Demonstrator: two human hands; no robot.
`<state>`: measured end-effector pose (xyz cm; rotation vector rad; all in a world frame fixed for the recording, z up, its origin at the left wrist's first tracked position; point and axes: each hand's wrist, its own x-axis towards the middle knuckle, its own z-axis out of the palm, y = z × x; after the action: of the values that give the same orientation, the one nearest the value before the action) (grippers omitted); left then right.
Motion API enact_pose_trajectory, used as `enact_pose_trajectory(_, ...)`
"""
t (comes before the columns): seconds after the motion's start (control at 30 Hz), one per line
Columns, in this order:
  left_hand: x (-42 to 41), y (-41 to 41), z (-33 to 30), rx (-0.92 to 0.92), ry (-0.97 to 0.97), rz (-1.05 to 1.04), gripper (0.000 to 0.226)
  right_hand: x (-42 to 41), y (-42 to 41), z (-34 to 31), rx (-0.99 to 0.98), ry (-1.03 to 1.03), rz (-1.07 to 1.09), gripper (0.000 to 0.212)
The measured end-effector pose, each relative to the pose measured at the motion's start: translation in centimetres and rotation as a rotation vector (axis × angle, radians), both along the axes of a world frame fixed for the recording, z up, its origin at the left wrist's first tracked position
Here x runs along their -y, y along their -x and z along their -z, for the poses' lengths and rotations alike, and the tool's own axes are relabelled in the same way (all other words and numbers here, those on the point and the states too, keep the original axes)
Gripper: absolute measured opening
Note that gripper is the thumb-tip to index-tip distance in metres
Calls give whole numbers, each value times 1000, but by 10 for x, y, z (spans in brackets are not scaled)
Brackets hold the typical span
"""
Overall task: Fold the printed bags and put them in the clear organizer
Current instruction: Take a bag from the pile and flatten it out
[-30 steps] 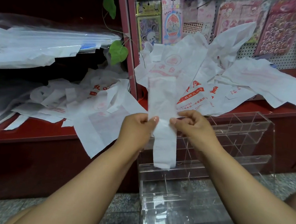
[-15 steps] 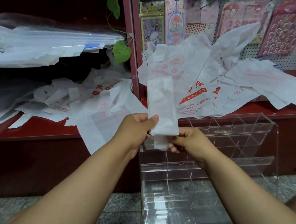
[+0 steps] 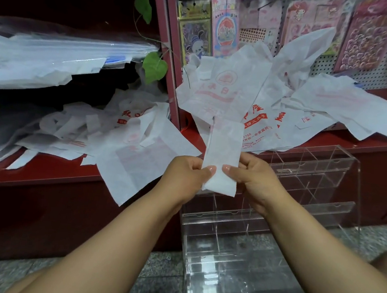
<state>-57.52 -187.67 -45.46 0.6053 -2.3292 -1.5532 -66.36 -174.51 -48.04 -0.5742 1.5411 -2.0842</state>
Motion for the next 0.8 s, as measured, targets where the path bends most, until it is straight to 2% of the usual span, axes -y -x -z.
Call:
enact_pose_trajectory(0.07, 3, 0, 1, 26, 52, -59, 18, -1, 2, -2, -79, -20, 58, 48)
enact_pose_trajectory(0.13, 8, -1, -2, 91, 64, -90, 27, -3, 5, -3, -208, -105, 114, 62)
enact_pose_trajectory(0.2, 11, -3, -10, 164, -100, -25, 27, -3, 5, -3, -314, -169, 146, 69)
enact_pose_trajectory(0.27, 10, -6, -16, 207, -345, 18, 24, -1, 4, -4, -380, -198, 153, 73)
enact_pose_trajectory(0.33, 8, -6, -19, 177, -546, 17, 23, 1, 2, -3, -438, -217, 140, 74)
enact_pose_trajectory(0.43, 5, -5, -19, 83, -673, -18, 21, 3, -2, -3, -473, -235, 112, 71)
enact_pose_trajectory(0.53, 4, -4, -19, -21, -608, -23, 20, 3, -2, -3, -532, -360, 221, 54)
enact_pose_trajectory(0.6, 4, -4, -18, -60, -512, -9, 21, 1, 0, -7, -500, -404, 230, 37)
enact_pose_trajectory(0.73, 0, -4, -16, -113, -370, 45, 17, -5, -3, -16, -140, -99, 18, 9)
enact_pose_trajectory(0.8, 0, -4, -15, -157, -317, 72, 14, -5, -5, -18, -111, -18, 15, 10)
